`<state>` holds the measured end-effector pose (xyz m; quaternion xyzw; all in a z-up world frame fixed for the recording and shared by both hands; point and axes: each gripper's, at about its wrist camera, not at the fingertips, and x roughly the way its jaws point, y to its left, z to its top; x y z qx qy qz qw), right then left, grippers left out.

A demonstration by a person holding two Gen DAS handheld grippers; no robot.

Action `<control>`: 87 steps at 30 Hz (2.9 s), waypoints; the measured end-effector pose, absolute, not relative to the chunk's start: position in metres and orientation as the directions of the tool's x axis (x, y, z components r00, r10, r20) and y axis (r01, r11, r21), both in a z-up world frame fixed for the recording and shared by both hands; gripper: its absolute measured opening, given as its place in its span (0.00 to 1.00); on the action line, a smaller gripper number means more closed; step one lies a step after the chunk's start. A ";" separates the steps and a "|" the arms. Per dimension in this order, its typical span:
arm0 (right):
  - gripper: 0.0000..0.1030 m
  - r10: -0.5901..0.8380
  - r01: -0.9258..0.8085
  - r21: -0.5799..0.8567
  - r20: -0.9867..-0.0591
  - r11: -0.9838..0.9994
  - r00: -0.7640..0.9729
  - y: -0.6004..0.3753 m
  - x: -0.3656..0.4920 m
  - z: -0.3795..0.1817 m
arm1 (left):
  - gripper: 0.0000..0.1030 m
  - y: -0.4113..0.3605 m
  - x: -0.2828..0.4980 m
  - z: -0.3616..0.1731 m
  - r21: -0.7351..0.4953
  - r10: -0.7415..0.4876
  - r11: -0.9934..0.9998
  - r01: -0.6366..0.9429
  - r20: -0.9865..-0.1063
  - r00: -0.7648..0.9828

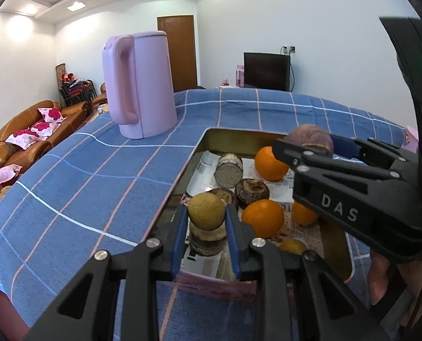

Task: Organize fruits

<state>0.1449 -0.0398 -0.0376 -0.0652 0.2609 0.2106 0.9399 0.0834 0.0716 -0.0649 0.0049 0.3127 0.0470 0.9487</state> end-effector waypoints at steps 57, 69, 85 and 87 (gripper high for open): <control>0.67 0.269 -0.279 0.022 -0.342 0.960 0.900 -0.100 0.095 -0.020 | 0.85 0.075 0.056 -0.038 0.015 0.141 0.988 -0.151 -0.466 0.873; 0.69 0.277 -0.284 0.026 -0.317 0.958 0.907 -0.102 0.093 -0.018 | 0.86 0.071 0.055 -0.035 0.027 0.141 0.989 -0.145 -0.464 0.875; 0.70 0.275 -0.278 0.035 -0.301 0.960 0.913 -0.104 0.091 -0.018 | 0.86 0.064 0.054 -0.037 0.049 0.136 0.991 -0.128 -0.461 0.877; 0.70 0.275 -0.278 0.035 -0.300 0.960 0.913 -0.105 0.090 -0.018 | 0.88 0.063 0.055 -0.038 0.054 0.137 0.991 -0.126 -0.465 0.874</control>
